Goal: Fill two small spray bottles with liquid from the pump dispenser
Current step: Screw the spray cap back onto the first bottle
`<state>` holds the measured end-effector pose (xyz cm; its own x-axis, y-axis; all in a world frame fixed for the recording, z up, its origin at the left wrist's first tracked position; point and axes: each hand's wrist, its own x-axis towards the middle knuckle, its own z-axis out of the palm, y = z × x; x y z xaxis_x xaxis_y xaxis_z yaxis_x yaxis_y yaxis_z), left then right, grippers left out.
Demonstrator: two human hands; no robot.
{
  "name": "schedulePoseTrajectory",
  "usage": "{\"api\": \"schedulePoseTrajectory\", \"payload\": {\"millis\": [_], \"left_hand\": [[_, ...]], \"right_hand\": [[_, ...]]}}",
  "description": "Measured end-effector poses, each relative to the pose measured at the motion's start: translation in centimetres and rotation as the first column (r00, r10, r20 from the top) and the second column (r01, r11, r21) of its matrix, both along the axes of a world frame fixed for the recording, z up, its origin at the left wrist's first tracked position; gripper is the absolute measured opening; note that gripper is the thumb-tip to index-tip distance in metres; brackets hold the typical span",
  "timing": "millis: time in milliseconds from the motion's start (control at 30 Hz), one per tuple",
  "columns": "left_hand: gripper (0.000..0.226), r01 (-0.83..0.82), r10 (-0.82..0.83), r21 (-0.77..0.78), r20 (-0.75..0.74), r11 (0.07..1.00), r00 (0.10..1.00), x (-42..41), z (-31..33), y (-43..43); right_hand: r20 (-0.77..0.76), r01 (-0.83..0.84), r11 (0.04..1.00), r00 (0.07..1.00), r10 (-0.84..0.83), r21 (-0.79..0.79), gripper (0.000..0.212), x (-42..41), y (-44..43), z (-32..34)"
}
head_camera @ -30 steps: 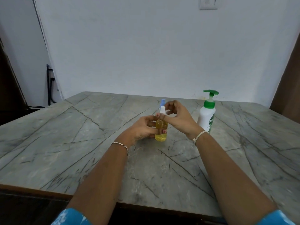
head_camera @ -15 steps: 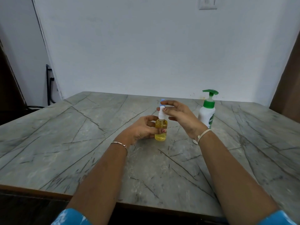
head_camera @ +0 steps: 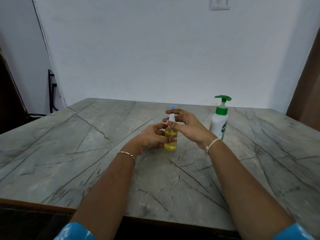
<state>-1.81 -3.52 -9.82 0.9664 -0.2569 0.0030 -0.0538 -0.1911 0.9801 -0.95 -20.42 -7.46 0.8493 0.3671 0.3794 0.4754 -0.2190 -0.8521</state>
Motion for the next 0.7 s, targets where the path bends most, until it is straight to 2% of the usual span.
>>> {"api": "schedulePoseTrajectory", "payload": {"millis": [133,267,367,467,600,700], "left_hand": [[0.065,-0.003,0.003,0.016,-0.004,1.0,1.0,0.0,0.2,-0.1],[0.068,-0.007,0.007,0.005,0.0,1.0,1.0,0.1,0.0,-0.1],[0.062,-0.001,0.001,0.002,0.01,1.0,1.0,-0.1,0.1,-0.1],[0.065,-0.004,0.004,0.004,0.01,1.0,1.0,-0.2,0.2,-0.1],[0.066,0.001,-0.001,-0.008,-0.002,1.0,1.0,-0.2,0.2,-0.1],[0.066,-0.001,0.0,-0.017,-0.003,1.0,1.0,-0.2,0.2,-0.2]], "right_hand": [[-0.016,-0.035,0.999,0.999,0.036,0.008,0.031,0.2,-0.7,0.4],[0.12,0.132,0.991,0.984,-0.133,0.017,0.03,0.4,-0.1,0.0],[0.18,0.19,0.982,0.966,-0.186,-0.006,0.03,0.6,0.5,-0.6],[0.104,0.138,0.99,0.985,-0.136,-0.011,0.03,0.3,0.1,-0.3],[-0.038,-0.042,0.999,0.998,0.042,-0.011,0.026,0.3,-1.0,0.2],[-0.006,-0.021,1.0,1.0,0.021,-0.012,0.025,0.4,-0.9,0.2]]}}
